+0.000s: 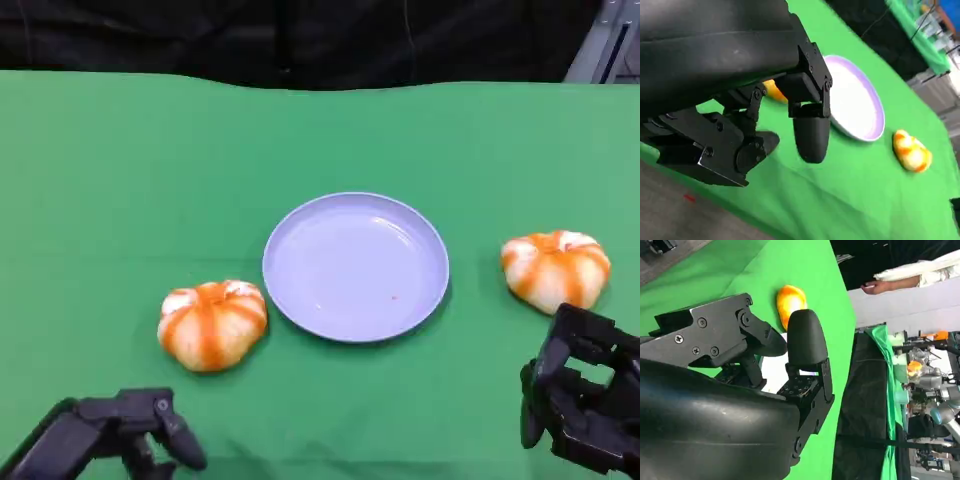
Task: Grasp the bread from the table and place it into the plate.
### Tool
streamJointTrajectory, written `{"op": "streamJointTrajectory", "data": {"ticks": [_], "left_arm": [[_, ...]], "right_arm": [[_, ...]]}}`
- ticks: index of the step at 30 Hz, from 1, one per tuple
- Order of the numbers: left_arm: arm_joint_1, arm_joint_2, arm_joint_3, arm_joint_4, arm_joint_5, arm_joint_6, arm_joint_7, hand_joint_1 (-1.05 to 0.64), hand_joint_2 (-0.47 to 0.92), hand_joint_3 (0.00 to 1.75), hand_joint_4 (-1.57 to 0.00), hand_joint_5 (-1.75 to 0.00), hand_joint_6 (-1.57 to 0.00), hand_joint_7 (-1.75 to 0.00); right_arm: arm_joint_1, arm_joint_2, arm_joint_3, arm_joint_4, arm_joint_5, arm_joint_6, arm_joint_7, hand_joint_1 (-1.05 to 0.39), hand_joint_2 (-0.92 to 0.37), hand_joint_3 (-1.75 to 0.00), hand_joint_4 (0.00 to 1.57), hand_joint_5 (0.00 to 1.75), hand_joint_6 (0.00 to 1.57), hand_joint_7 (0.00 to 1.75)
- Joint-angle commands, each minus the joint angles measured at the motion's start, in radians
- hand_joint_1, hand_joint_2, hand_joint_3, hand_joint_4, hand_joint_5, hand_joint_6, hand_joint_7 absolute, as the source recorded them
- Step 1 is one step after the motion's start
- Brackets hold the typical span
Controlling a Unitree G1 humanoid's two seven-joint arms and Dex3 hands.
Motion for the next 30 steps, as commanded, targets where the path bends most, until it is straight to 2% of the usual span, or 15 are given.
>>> {"op": "streamJointTrajectory", "data": {"ticks": [1, 3, 4, 5, 7, 8, 12, 17, 24, 30], "left_arm": [[-0.004, 0.005, -0.001, 0.008, 0.130, -0.055, 0.109, -0.28, 0.92, 0.17, -0.45, -0.18, -0.61, -0.03], [-0.004, 0.007, -0.005, 0.011, 0.138, -0.059, 0.121, -0.29, 0.92, 0.16, -0.45, -0.16, -0.60, -0.01], [-0.026, 0.015, -0.011, -0.026, 0.314, -0.053, 0.211, -0.30, 0.92, 0.16, -0.45, -0.15, -0.60, -0.01], [-0.050, 0.024, -0.021, -0.056, 0.472, -0.035, 0.283, -0.58, 0.92, 0.15, -0.23, -0.06, -0.49, -0.01], [-0.083, 0.033, -0.038, -0.084, 0.667, -0.001, 0.365, -0.74, 0.92, 0.12, -0.10, -0.01, -0.43, -0.01], [-0.098, 0.038, -0.049, -0.079, 0.718, 0.025, 0.371, -0.77, 0.92, 0.12, -0.08, -0.01, -0.41, -0.01], [-0.175, 0.055, -0.102, -0.004, 0.881, 0.112, 0.407, -0.83, 0.92, 0.18, -0.02, 0.00, -0.34, 0.00], [-0.286, 0.073, -0.177, 0.098, 0.994, 0.245, 0.378, -0.88, 0.92, 0.30, 0.00, 0.00, -0.23, 0.00], [-0.437, 0.069, -0.253, 0.259, 0.985, 0.342, 0.387, -0.89, 0.92, 0.32, 0.00, 0.00, -0.24, -0.01], [-0.519, 0.056, -0.321, 0.379, 0.944, 0.373, 0.405, -0.90, 0.92, 0.34, 0.00, 0.00, -0.25, -0.01]], "right_arm": [[-0.005, -0.015, -0.007, -0.002, 0.012, 0.009, 0.008, -0.03, -0.76, -0.91, 0.82, 1.75, 0.66, 1.66], [-0.005, -0.015, -0.008, -0.002, 0.012, 0.009, 0.008, -0.03, -0.76, -0.90, 0.82, 1.75, 0.66, 1.66], [-0.006, -0.011, -0.005, 0.001, 0.009, 0.005, 0.006, -0.03, -0.76, -0.90, 0.82, 1.75, 0.66, 1.66], [-0.006, -0.007, -0.003, 0.003, 0.006, 0.003, 0.004, -0.04, -0.75, -0.90, 0.82, 1.75, 0.67, 1.66], [-0.006, -0.006, -0.001, 0.005, 0.000, -0.001, 0.002, -0.04, -0.75, -0.89, 0.83, 1.75, 0.67, 1.66], [-0.006, -0.007, 0.000, 0.007, -0.005, -0.007, 0.004, -0.04, -0.75, -0.89, 0.83, 1.75, 0.67, 1.66], [-0.005, -0.007, 0.001, 0.007, -0.001, -0.007, 0.008, -0.03, -0.76, -0.89, 0.82, 1.75, 0.67, 1.65], [0.003, -0.002, 0.005, -0.003, 0.003, -0.006, 0.005, -0.02, -0.76, -0.88, 0.82, 1.75, 0.68, 1.65], [0.010, 0.007, 0.013, -0.015, 0.003, -0.008, -0.005, -0.03, -0.76, -0.90, 0.83, 1.75, 0.68, 1.66], [0.017, -0.003, 0.018, -0.032, -0.004, -0.001, -0.009, -0.03, -0.78, -0.85, 0.81, 1.75, 0.69, 1.62]]}}
